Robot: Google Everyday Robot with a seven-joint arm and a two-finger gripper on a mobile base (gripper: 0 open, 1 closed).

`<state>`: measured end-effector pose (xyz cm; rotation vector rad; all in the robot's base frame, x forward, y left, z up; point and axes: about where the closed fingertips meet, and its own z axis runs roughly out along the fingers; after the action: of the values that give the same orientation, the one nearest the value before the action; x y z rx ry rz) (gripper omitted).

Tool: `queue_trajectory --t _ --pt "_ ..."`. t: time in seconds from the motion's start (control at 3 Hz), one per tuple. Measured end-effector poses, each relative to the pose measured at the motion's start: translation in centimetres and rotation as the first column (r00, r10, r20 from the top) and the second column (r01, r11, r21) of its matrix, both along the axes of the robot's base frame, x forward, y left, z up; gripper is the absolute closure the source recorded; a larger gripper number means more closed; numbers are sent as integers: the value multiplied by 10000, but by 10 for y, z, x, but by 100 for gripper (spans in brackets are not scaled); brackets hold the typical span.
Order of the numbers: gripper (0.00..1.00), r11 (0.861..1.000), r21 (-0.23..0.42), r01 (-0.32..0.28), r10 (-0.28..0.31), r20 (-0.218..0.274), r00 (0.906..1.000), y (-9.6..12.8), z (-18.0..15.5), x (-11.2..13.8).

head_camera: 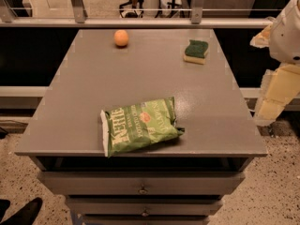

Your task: Pick green jalapeno chip bag

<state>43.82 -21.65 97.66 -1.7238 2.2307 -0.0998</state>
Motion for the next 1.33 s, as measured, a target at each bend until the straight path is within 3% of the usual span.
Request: queue_trajectory --t 0.33,0.67,1.0,1.33 --pt "0 10000 96 -25 25 -9 10000 2 -1 1" --pt "0 9922 1208 -314 332 -128 9994 25 -18 14" --pt "0 9629 2584 -780 937 -489 9944 78 -42 22" --pt "0 8974 4254 -1172 1883 -1290 9736 158 -71 15"
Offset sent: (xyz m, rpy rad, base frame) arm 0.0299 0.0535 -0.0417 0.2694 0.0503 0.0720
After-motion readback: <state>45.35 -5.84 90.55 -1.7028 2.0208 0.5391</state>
